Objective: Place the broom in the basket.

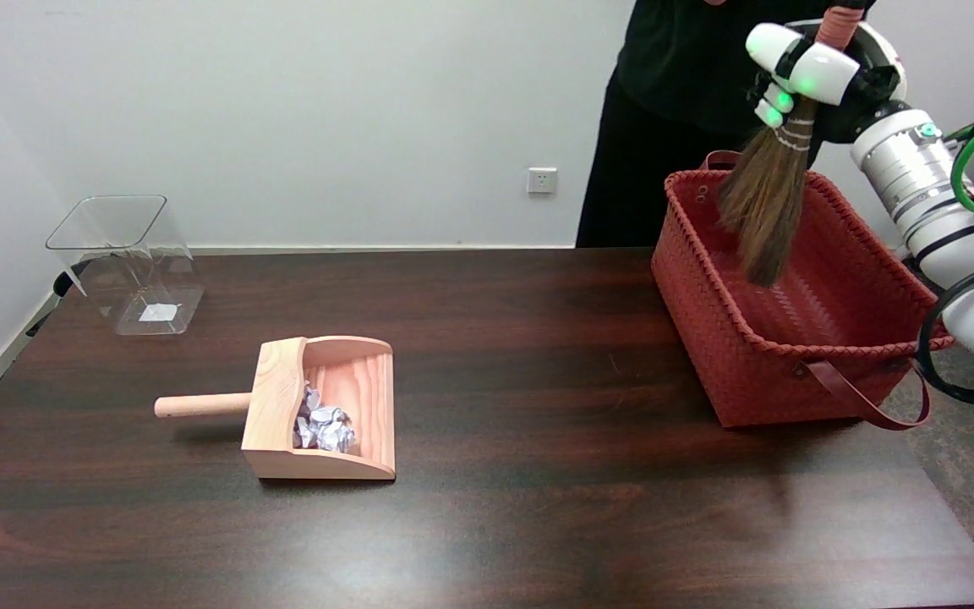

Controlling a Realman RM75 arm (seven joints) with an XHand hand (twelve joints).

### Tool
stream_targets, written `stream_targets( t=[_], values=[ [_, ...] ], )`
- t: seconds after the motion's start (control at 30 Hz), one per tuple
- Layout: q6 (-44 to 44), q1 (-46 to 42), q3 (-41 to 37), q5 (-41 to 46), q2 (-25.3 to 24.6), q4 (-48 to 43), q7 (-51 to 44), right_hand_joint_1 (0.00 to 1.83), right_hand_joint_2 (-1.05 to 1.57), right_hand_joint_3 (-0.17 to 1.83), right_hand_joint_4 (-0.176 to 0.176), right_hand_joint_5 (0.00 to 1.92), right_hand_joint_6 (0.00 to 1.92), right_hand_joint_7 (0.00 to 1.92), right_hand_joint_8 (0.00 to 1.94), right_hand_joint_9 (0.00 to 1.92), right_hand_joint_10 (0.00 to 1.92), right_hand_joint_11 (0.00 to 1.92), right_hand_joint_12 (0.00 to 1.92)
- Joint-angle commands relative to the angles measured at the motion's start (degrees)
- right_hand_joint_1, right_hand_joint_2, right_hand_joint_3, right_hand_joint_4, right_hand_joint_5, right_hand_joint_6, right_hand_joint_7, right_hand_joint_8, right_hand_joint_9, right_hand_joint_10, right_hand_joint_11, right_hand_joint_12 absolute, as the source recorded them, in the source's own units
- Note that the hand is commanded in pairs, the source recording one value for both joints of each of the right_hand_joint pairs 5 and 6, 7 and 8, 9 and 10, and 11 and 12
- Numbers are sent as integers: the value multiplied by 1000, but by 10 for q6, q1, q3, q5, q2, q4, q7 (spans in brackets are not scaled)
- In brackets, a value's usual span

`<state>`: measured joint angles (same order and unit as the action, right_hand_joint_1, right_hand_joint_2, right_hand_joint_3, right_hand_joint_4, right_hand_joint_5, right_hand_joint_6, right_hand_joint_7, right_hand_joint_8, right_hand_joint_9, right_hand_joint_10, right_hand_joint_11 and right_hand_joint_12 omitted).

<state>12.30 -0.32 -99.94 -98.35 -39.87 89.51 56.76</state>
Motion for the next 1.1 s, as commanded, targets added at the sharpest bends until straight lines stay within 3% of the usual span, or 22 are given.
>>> stream_targets(
  t=[0.03,0.53,1.1],
  values=[
    [4,-44,40,1,1,-47,0,1154,1415,638,0,1920,1920,1920,1920,1920,1920,1709,1709],
    [225,-79,250,-13,-7,-92,78,1153,1388,644,0,1920,1920,1920,1920,1920,1920,1711,1711],
    [377,-80,340,-44,-15,-108,131,1149,1390,650,0,1920,1920,1920,1920,1920,1920,1716,1716]
  ],
)
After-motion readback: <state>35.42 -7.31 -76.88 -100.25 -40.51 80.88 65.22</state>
